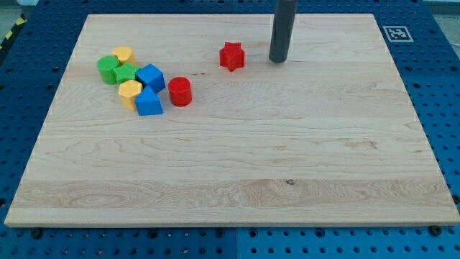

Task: Slide the red star closer to red circle

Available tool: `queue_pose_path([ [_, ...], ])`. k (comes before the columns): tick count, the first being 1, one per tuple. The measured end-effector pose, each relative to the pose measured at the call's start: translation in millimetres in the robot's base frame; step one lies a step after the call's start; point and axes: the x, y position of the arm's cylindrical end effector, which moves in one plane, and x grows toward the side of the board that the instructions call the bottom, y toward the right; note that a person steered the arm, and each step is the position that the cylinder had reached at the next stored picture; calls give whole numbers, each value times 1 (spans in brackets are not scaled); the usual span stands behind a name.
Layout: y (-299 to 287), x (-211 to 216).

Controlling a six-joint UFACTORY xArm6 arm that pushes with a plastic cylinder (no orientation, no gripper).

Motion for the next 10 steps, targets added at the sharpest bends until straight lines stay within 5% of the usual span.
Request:
queue_pose_path([
  [2,-55,-18],
  [10,-111,31],
])
